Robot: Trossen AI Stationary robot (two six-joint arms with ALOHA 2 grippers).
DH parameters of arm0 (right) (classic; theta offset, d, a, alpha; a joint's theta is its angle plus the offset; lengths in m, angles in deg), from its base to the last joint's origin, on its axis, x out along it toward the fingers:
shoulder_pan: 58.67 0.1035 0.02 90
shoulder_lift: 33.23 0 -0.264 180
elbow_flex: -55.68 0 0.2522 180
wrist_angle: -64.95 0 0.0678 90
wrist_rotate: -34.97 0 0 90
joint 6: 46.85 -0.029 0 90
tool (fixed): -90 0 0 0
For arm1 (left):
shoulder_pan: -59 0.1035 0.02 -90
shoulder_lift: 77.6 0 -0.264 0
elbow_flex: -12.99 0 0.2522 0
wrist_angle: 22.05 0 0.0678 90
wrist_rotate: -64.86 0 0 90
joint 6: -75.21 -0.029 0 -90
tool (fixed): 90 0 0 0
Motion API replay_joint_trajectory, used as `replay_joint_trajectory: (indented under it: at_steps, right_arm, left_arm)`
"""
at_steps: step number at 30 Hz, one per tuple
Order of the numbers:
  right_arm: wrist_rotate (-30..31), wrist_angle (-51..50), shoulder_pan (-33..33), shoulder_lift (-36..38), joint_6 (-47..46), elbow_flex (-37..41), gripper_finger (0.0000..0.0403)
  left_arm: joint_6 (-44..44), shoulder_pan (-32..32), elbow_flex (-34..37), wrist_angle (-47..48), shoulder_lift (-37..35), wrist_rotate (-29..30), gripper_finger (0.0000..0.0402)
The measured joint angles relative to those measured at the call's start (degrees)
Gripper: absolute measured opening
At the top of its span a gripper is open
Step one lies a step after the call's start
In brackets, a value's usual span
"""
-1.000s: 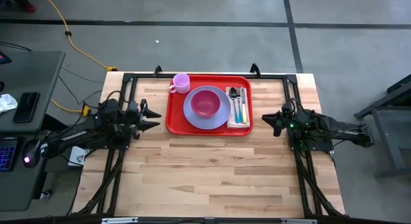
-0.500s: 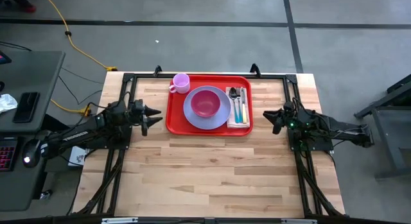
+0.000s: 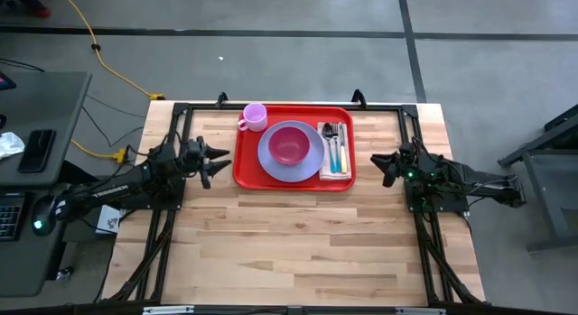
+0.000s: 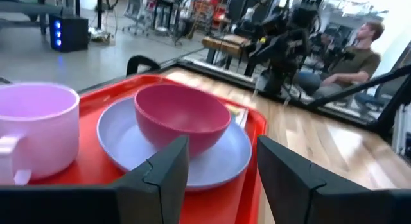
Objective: Set up tray
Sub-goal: Return to Home Position
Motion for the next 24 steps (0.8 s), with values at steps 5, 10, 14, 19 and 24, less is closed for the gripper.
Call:
replay_joint_trajectory:
  at_steps: [5, 10, 14, 19, 24]
  right_arm:
    - [-0.33, 0.80, 0.00, 0.00, 0.62, 0.06, 0.0079]
    - [-1.87, 6.58, 0.02, 0.02, 5.17, 0.07, 0.0079]
    - [-2.06, 6.28, 0.02, 0.00, 6.25, 0.07, 0.0079]
    - [-1.90, 6.12, 0.02, 0.00, 6.57, 0.07, 0.0079]
    - [-2.95, 6.08, 0.02, 0.02, 7.56, 0.07, 0.0079]
  left_arm:
    - [1.38, -0.01, 0.08, -2.08, 0.04, -0.34, 0.0211]
    - [-0.05, 0.00, 0.13, -6.75, 0.02, -0.52, 0.0211]
    - [-0.37, 0.00, 0.15, -7.64, 0.01, -0.68, 0.0211]
    - [-1.72, -0.01, 0.20, -11.30, -0.02, -0.65, 0.0211]
    - [1.76, -0.01, 0.24, -4.85, 0.02, -1.01, 0.0211]
